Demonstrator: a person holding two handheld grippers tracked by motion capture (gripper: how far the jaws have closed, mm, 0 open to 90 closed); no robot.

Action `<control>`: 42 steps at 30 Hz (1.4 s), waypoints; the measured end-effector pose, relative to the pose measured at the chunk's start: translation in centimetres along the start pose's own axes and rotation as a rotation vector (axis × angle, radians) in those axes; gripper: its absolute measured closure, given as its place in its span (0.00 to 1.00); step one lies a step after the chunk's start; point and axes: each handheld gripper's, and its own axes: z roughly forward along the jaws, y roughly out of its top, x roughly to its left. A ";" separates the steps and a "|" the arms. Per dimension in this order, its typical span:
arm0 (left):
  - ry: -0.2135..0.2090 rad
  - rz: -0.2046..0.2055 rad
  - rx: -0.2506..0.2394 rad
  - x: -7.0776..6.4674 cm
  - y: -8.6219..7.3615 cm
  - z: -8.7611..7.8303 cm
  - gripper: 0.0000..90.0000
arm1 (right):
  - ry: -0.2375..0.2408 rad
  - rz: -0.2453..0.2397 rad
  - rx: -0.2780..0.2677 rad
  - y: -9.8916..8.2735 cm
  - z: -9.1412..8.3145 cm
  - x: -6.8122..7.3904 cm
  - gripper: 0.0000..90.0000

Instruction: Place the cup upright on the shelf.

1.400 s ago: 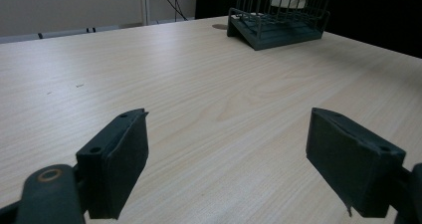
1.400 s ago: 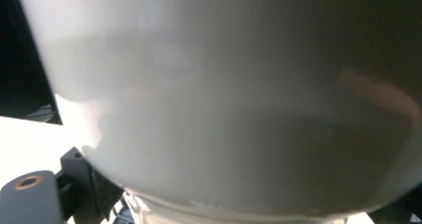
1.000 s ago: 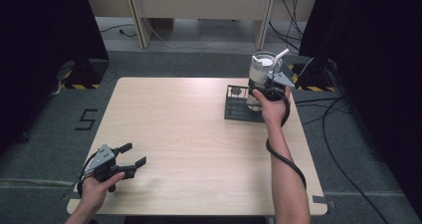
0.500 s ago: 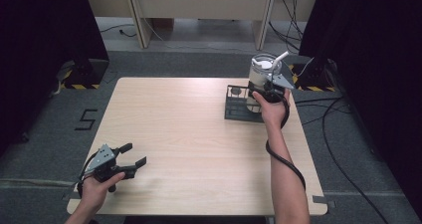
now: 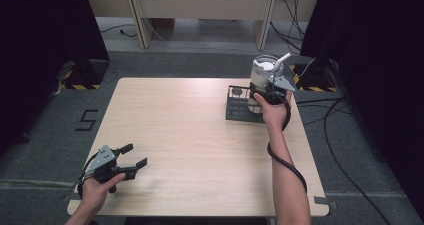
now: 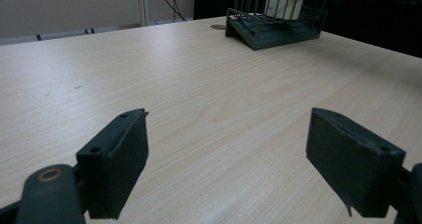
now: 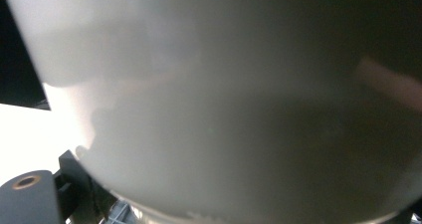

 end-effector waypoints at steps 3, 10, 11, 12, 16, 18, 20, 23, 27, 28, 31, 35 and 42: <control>-0.001 0.002 0.001 0.0 0.0 0.0 0.18 | 0.004 -0.001 -0.007 -0.2 -0.1 0.0 0.11; 0.000 0.004 0.001 0.0 0.0 0.0 0.18 | 0.003 -0.009 -0.026 -0.5 -0.2 0.1 0.11; -0.001 0.004 0.001 0.0 0.0 0.0 0.18 | 0.001 -0.007 -0.029 -0.5 -0.2 0.2 0.11; -0.001 0.004 0.001 0.0 0.0 0.0 0.18 | 0.001 -0.007 -0.029 -0.5 -0.2 0.2 0.11; -0.001 0.005 0.001 -0.1 0.0 0.0 0.18 | -0.012 -0.005 -0.037 -0.7 -0.3 0.3 0.11; -0.002 0.005 0.001 -0.1 0.0 0.0 0.18 | -0.013 -0.003 -0.038 -0.7 -0.3 0.4 0.11; -0.002 0.006 0.001 -0.1 0.0 0.0 0.18 | -0.017 -0.003 -0.037 -0.7 -0.4 0.4 0.11; -0.003 0.005 0.002 -0.1 0.0 0.0 0.18 | -0.021 -0.011 -0.035 -0.8 -0.5 0.4 0.10; -0.005 0.007 0.003 -0.1 0.0 0.1 0.18 | -0.024 -0.014 -0.035 -0.9 -0.6 0.5 0.10; -0.005 0.006 0.003 -0.1 0.0 0.1 0.18 | -0.024 -0.014 -0.033 -0.9 -0.8 0.5 0.10; -0.005 0.006 0.002 -0.1 0.0 0.1 0.18 | -0.024 -0.008 -0.031 -1.0 -1.0 0.5 0.10; -0.007 0.006 0.003 -0.2 0.0 0.1 0.18 | -0.026 -0.016 -0.028 -1.1 -1.3 0.5 0.10; -0.007 0.007 0.002 -0.2 0.0 0.1 0.18 | -0.028 -0.027 -0.022 -1.1 -1.9 0.6 0.11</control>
